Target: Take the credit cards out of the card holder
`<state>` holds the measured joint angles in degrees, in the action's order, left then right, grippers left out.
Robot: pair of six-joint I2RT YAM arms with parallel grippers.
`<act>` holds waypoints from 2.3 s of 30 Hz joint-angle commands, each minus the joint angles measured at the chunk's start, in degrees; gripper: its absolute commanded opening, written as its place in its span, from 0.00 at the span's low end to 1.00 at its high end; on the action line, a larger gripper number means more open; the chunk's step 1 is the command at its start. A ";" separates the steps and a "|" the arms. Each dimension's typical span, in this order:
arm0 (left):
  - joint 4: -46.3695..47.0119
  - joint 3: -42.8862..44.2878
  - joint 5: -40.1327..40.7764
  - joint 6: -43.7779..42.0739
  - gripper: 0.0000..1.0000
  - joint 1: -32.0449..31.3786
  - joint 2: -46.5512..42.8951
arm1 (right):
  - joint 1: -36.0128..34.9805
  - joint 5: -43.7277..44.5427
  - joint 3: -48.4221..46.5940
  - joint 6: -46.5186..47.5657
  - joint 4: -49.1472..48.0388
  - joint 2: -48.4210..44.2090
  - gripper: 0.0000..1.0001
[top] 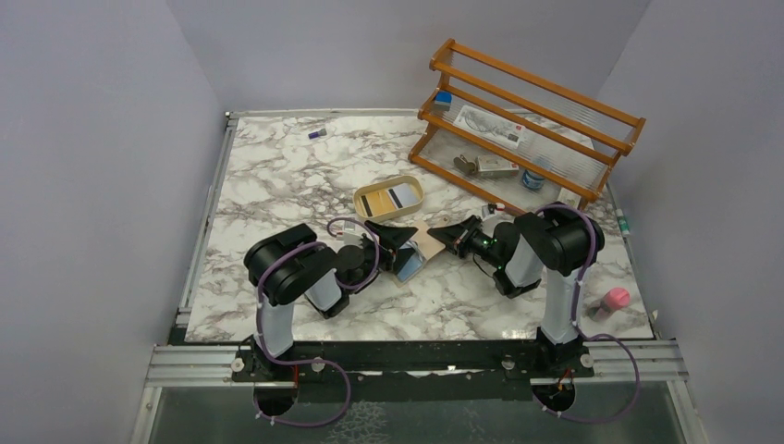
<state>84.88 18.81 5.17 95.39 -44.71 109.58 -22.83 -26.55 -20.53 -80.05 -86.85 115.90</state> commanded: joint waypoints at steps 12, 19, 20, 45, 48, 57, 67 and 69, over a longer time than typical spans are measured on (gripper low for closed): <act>-9.95 0.49 -5.84 -1.00 0.84 0.16 -11.43 | -1.34 -1.79 0.93 0.86 -15.46 0.41 0.01; -13.84 0.07 -10.37 -2.04 0.84 0.16 -12.22 | -1.34 -1.45 0.93 1.08 -15.46 0.68 0.01; -14.21 0.27 -11.10 -2.20 0.83 0.23 -12.16 | -1.34 -1.30 1.00 1.12 -15.46 0.70 0.01; -26.43 2.94 -9.69 -9.65 0.83 1.64 -16.38 | -1.34 -2.08 1.02 1.65 -15.46 -0.41 0.01; -26.62 3.59 -8.44 -10.31 0.83 1.94 -16.05 | -1.35 -2.16 1.15 1.65 -15.46 -0.79 0.01; -27.23 3.51 -8.11 -10.10 0.83 2.27 -14.32 | -1.34 -2.28 1.19 1.68 -15.46 -1.19 0.01; -27.23 3.46 -6.51 -9.79 0.83 2.39 -14.14 | -1.34 -2.68 0.61 1.57 -15.46 -1.17 0.01; -27.14 4.04 -5.71 -9.92 0.83 2.39 -13.70 | -1.34 -2.86 0.50 1.56 -15.46 -1.26 0.01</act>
<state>57.43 22.09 -3.38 86.06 -42.70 94.78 -23.70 -27.81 -19.75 -78.96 -86.85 115.83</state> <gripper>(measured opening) 0.832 0.027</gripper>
